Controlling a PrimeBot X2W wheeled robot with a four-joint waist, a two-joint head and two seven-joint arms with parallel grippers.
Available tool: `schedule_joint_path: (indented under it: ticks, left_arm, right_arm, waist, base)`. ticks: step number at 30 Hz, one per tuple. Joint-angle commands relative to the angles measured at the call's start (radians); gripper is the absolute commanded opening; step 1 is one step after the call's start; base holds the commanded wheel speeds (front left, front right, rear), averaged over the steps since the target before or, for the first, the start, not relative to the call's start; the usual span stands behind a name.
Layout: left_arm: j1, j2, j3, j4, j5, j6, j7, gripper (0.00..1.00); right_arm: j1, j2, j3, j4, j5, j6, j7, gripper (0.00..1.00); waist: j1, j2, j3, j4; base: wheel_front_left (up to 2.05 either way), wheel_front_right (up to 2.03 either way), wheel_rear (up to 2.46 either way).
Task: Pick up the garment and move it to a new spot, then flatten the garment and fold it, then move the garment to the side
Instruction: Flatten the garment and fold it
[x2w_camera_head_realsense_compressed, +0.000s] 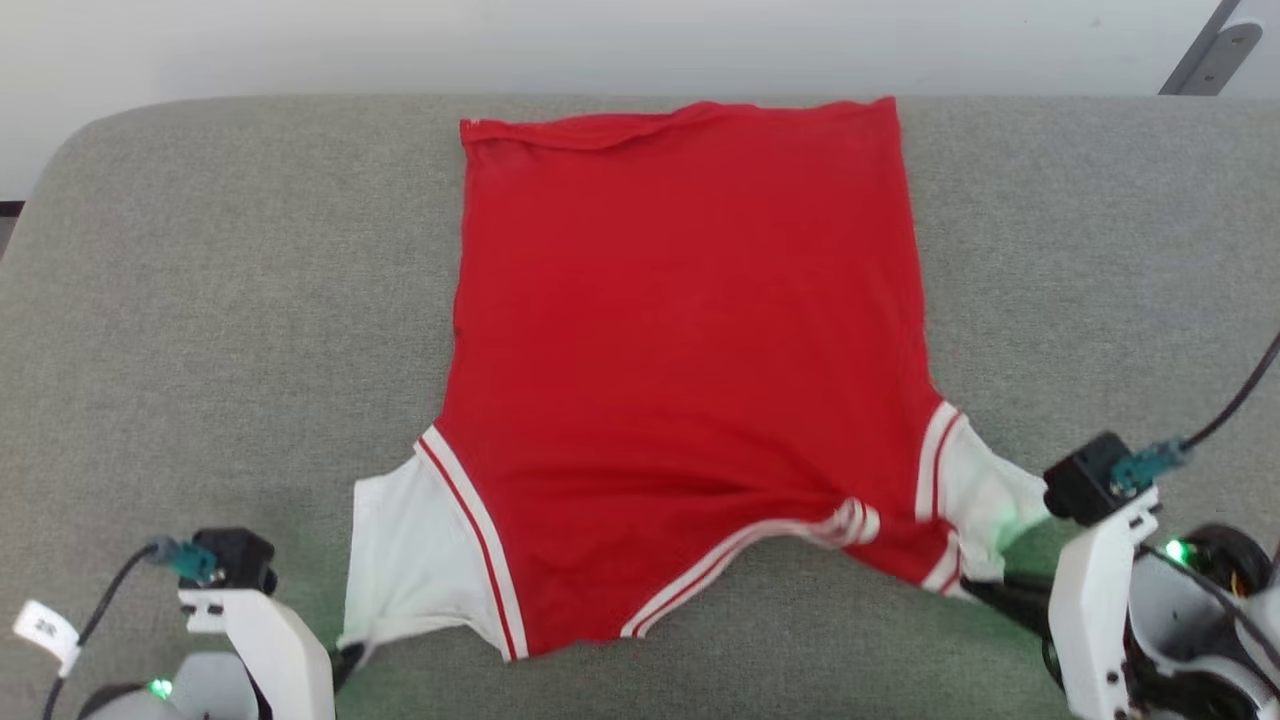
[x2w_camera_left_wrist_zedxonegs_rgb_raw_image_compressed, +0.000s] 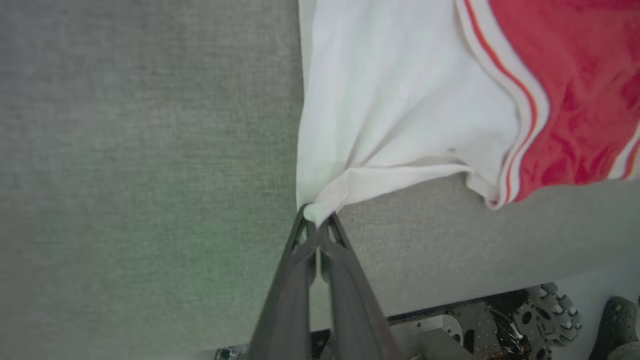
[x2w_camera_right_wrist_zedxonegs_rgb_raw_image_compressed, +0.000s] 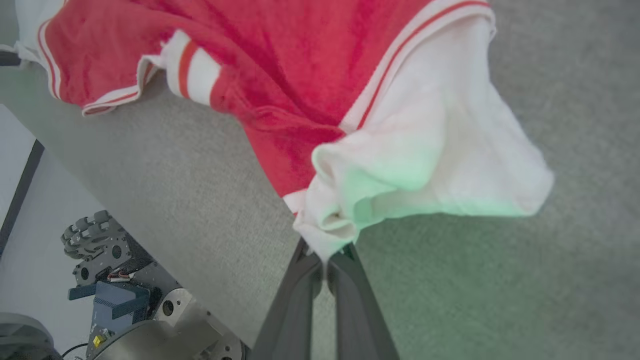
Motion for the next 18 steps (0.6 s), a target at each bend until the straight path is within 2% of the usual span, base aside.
schedule_joint_path:
  ticks: [1,7,11,12,13,14,18]
  left_arm:
    - [0.029,0.003,-0.001,-0.017,-0.016,0.018,0.003,0.00]
    - [0.090,0.011,-0.010,-0.048,-0.042,0.058,0.004,0.00]
    - [0.101,-0.006,-0.006,-0.054,-0.048,0.052,-0.012,0.00]
    - [0.099,-0.008,-0.004,-0.052,-0.046,0.051,-0.016,0.00]
    - [0.094,-0.014,0.000,-0.051,-0.046,0.050,-0.020,0.00]
    - [0.087,-0.016,0.004,-0.049,-0.044,0.051,-0.028,0.00]
    - [0.058,-0.019,0.022,-0.051,-0.037,0.052,-0.043,0.00]
  right_arm:
    - [0.039,-0.012,-0.012,-0.022,0.015,0.000,0.029,0.00]
    - [0.141,-0.032,-0.050,-0.090,0.033,0.000,0.105,0.00]
    - [0.176,-0.006,-0.094,-0.092,-0.005,0.000,0.105,0.00]
    - [0.178,0.003,-0.109,-0.086,-0.022,0.000,0.099,0.31]
    - [0.179,0.015,-0.124,-0.082,-0.037,0.000,0.096,0.80]
    - [0.180,0.027,-0.139,-0.080,-0.050,0.000,0.102,1.00]
    - [0.175,0.059,-0.207,-0.125,-0.087,0.000,0.151,1.00]
  waist:
    - [0.0000,-0.0001,0.003,0.001]
    - [0.0000,-0.0001,0.019,0.003]
    - [0.0000,-0.0001,0.032,0.005]
    - [0.0000,-0.0001,0.035,0.004]
    - [0.0000,-0.0001,0.039,0.004]
    - [0.0000,-0.0001,0.042,0.004]
    - [0.0000,-0.0001,0.057,0.001]
  base:
    - [0.00,0.00,0.00]
    - [0.00,0.00,0.00]
    - [0.00,0.00,0.00]
    - [0.00,0.00,0.00]
    - [0.00,0.00,0.00]
    - [0.00,0.00,0.00]
    - [0.00,0.00,0.00]
